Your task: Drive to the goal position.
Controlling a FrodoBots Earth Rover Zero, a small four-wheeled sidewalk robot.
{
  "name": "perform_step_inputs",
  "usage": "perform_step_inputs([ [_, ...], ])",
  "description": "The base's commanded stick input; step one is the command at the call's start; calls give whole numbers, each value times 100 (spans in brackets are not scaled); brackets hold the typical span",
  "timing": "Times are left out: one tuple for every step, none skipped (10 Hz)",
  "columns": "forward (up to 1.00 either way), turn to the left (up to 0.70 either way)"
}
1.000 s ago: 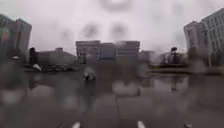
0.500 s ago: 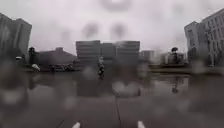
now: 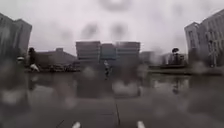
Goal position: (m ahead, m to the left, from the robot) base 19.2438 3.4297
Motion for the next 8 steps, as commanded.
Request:
perform_step_inputs([
  [70,0],
  [70,0],
  [70,0],
  [70,0],
  [70,0],
  [70,0],
  [70,0],
  [70,0],
])
